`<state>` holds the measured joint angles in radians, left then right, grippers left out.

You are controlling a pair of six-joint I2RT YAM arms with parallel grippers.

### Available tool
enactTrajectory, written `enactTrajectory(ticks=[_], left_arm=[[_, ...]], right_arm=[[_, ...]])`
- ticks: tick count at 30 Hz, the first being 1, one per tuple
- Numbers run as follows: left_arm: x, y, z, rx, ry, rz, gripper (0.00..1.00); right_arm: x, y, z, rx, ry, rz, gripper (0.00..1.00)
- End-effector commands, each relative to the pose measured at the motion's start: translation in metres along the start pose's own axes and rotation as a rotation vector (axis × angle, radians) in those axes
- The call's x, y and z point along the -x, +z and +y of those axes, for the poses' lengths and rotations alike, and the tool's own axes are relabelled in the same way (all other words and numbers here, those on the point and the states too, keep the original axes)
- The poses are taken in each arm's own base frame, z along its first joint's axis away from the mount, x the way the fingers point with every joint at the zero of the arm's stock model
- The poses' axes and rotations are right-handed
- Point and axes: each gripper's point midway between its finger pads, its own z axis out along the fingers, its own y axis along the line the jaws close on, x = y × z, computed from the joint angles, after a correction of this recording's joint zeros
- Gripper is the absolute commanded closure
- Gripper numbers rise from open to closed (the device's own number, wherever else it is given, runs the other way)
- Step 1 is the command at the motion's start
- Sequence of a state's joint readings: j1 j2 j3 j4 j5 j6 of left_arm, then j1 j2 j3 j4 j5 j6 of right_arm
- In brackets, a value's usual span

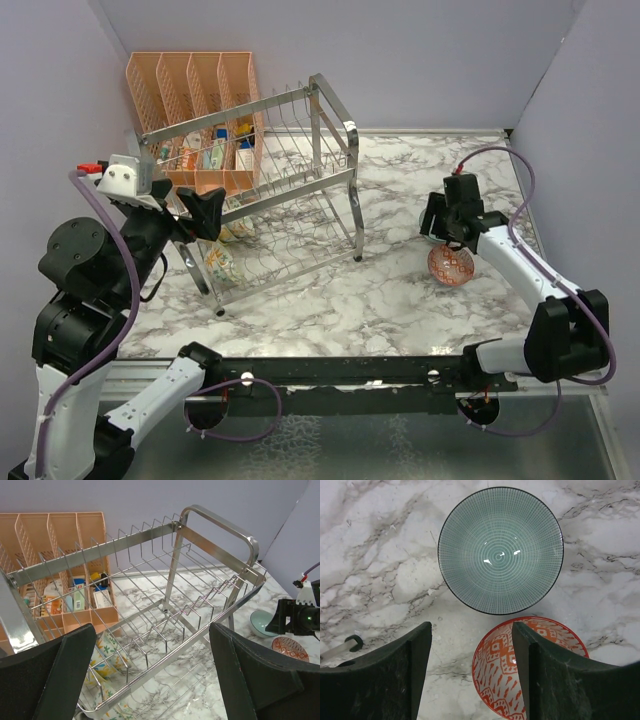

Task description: Load the bowls into the dish rack

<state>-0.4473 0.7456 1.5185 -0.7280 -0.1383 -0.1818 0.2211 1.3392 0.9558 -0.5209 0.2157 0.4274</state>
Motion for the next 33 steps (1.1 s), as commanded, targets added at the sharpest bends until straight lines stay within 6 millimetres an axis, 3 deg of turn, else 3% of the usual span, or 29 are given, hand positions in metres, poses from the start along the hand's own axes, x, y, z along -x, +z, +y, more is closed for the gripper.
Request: enactTrajectory(ticks=[1,6,10,12,15,21,26,33], left_arm=[[0.001,-0.003,-0.002,-0.015,0.016,-0.007,0.01],[-0.009,0.001,0.003,0.006,0.021,0.01,0.01],[-0.008,0.001,0.003,0.011,0.021,0.005,0.01],[-0.006,0.002,0.005,0.018,0.028,0.003,0.01],[-0.005,0.001,0.008,0.037,0.037,0.005,0.01],[-0.01,0.003,0.013,0.057,0.052,0.017,0.01],[-0.017,0.006,0.014,0.062,0.054,0.028,0.01],[-0.02,0.007,0.015,0.066,0.054,0.035,0.01]], right_arm=[[0.009,0.006,0.008,0.046,-0.052,-0.035,0.36],[0.025,0.015,0.019,0.076,-0.086,-0.063,0.36],[0.031,0.04,0.026,0.068,-0.134,-0.037,0.36],[0.029,0.054,0.03,0.071,-0.156,-0.003,0.4],[0.027,0.067,0.036,0.086,-0.169,0.017,0.53],[0.02,0.081,0.029,0.041,-0.169,0.032,0.55],[0.0,0.092,0.024,0.022,-0.164,0.075,0.64],[-0.01,0.096,0.018,-0.004,-0.154,0.097,0.68]])
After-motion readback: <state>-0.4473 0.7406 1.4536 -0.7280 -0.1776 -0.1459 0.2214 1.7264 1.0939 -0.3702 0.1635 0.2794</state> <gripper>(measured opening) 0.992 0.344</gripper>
